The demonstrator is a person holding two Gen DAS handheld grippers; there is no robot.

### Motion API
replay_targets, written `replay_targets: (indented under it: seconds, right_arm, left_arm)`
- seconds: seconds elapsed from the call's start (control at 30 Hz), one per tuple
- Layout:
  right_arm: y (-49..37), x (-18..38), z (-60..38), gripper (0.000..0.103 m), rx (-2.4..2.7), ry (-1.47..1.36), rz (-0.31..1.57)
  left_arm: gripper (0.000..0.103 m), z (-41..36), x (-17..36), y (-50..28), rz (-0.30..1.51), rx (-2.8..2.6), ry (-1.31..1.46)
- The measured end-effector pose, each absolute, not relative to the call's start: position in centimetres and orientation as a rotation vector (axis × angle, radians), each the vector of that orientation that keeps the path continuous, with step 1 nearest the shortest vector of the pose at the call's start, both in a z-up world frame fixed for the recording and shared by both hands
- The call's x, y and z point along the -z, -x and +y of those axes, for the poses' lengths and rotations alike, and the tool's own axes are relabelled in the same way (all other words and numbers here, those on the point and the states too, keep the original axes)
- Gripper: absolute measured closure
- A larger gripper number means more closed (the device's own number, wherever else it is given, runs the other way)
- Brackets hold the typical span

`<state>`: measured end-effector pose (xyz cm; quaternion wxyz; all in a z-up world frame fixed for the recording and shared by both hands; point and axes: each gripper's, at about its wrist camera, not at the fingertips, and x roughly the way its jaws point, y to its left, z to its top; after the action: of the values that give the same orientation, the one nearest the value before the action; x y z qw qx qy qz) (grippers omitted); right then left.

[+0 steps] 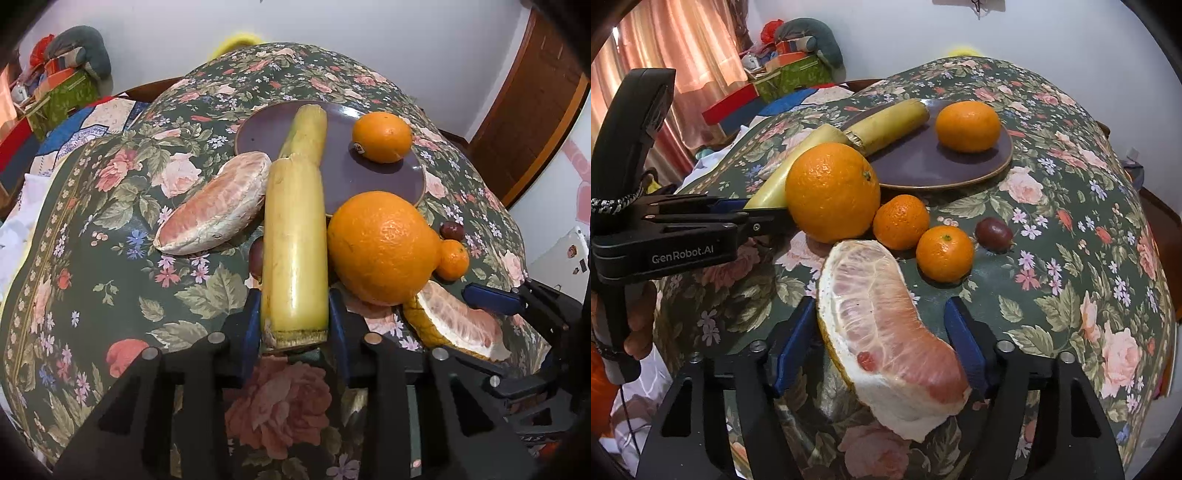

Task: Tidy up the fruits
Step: 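Grasp the second sugarcane with the left tool while the right tool grasps a pomelo segment, then carry the sugarcane with the left tool onto the plate while the right tool carries the pomelo segment there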

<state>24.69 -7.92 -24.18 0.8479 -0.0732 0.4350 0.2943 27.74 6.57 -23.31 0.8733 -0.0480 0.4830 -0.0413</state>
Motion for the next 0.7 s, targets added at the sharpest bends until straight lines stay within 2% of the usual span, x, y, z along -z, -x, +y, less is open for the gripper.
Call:
replay_targets:
  seconds: [0.2, 0.43, 0.7]
  right_arm:
    - [-24.8, 24.1, -7.8, 0.051, -0.638, 0.144, 0.918]
    - [-24.9, 24.0, -7.9, 0.053, -0.636, 0.121, 0.915]
    - [-24.5, 23.1, -9.0, 0.054, -0.635, 0.071, 0.9]
  left_arm:
    - [0.068, 6.9, 22.9, -26.4, 1.011, 0.092, 0.084]
    - [0.068, 6.8, 22.5, -24.5, 1.027, 0.105, 0.03]
    - [0.068, 7.0, 22.6, -26.1, 1.049, 0.099, 0.066]
